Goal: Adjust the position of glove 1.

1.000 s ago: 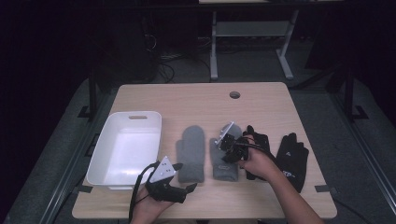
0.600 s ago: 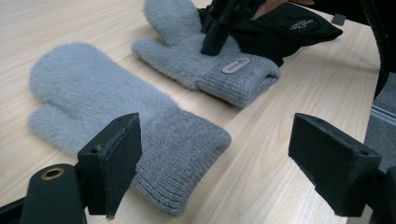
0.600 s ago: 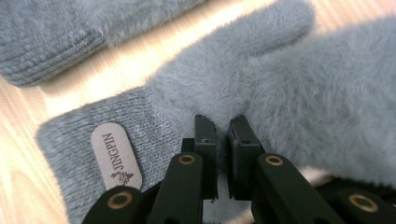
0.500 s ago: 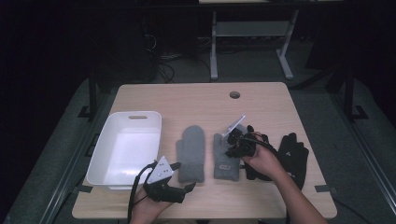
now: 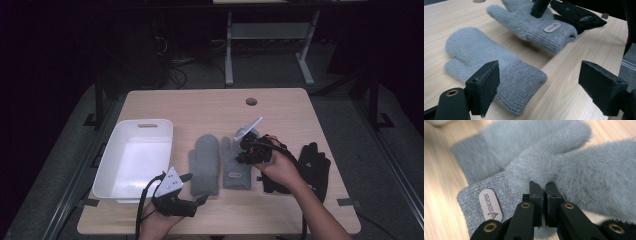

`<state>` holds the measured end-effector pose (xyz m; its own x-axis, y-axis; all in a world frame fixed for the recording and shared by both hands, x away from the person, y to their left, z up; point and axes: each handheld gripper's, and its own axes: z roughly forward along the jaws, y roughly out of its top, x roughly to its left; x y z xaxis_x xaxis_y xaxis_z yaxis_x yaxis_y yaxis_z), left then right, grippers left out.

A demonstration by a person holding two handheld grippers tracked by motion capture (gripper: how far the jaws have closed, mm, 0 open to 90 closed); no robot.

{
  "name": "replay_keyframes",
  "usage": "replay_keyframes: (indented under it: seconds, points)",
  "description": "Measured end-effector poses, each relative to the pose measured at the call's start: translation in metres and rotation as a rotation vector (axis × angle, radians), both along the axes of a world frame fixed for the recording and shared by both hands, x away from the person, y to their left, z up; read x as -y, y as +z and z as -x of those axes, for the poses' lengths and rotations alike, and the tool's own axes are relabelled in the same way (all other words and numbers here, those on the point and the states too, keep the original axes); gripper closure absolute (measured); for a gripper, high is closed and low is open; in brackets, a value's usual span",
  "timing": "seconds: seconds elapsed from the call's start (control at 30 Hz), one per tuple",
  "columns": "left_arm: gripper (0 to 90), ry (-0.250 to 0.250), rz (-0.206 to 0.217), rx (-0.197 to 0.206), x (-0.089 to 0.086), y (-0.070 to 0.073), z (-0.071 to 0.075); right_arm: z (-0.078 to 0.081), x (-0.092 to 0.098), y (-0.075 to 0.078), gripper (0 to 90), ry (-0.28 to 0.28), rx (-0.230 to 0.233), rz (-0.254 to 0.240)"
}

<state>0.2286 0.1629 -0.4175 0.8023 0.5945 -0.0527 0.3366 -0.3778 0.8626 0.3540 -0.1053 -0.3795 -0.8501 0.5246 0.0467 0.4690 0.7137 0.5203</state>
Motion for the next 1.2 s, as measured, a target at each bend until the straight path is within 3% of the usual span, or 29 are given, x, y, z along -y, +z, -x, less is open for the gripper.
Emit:
replay_keyframes:
  seconds: [0.33, 0.43, 0.57, 0.73, 1.03, 1.2]
  points:
    - [17.0, 0.012, 0.001, 0.023, -0.004, 0.004, 0.002, -0.005, -0.048, 0.017, 86.1, 0.064, -0.003, -0.021]
    - [17.0, 0.022, 0.013, 0.018, -0.006, 0.005, 0.002, -0.008, -0.066, 0.016, 86.1, 0.075, -0.012, -0.029]
    - [17.0, 0.028, 0.020, 0.017, -0.006, 0.005, 0.001, -0.010, -0.076, 0.013, 86.1, 0.091, -0.023, -0.034]
    - [17.3, 0.033, 0.011, 0.021, -0.008, 0.006, 0.001, -0.011, -0.093, 0.006, 86.0, 0.104, -0.046, -0.010]
    - [17.5, 0.054, 0.018, 0.000, -0.010, 0.004, -0.002, -0.015, -0.100, 0.000, 85.8, 0.077, -0.066, -0.002]
    - [17.5, 0.062, 0.004, -0.011, -0.010, 0.002, -0.004, -0.018, -0.100, -0.018, 83.5, 0.068, -0.078, -0.007]
